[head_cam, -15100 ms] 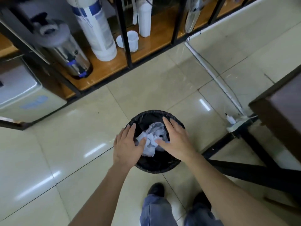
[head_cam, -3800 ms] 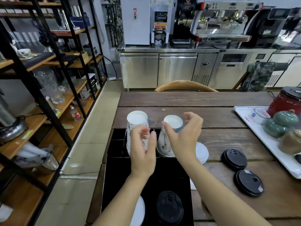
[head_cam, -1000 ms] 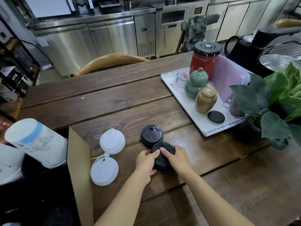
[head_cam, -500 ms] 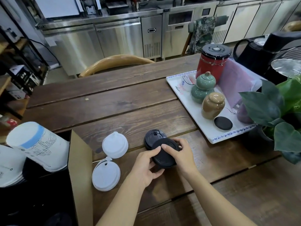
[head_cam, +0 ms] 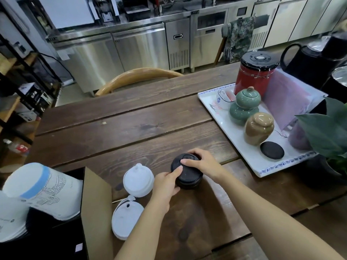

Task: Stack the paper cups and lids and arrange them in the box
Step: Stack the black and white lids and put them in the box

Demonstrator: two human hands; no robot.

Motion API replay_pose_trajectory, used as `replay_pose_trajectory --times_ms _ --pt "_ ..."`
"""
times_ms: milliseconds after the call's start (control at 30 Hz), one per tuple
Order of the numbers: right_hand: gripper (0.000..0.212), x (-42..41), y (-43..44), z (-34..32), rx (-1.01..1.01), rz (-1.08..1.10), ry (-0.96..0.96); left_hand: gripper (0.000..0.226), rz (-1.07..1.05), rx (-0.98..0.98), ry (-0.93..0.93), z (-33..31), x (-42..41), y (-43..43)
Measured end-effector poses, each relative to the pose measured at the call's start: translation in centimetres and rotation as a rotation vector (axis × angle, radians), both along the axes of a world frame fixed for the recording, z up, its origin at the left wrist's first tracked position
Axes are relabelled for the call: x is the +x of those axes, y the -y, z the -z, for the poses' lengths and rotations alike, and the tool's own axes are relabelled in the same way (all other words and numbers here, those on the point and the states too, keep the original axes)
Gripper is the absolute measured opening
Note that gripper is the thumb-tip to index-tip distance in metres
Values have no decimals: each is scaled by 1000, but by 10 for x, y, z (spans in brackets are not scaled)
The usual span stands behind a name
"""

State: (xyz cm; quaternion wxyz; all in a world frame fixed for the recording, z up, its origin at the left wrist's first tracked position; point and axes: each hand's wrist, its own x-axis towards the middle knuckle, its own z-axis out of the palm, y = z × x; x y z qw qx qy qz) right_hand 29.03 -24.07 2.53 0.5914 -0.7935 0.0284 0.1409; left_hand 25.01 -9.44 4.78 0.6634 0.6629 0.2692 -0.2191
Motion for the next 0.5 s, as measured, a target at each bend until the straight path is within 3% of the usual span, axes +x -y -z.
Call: replay_pose_trajectory --times_ms 100,200,333,433,500 --pt "47 -3 0 10 -97 -39 -8 45 26 62 -17 6 -2 3" --pt "74 -12 1 18 -46 91 -77 49 45 131 -10 11 -2 3" --pt "73 -26 2 27 -76 137 -121 53 14 56 4 14 6 3" --pt "54 -30 -1 31 -87 84 -134 46 22 -61 -46 11 12 9" --pt "53 -31 -3 28 -28 97 -141 42 8 -115 -76 11 14 12"
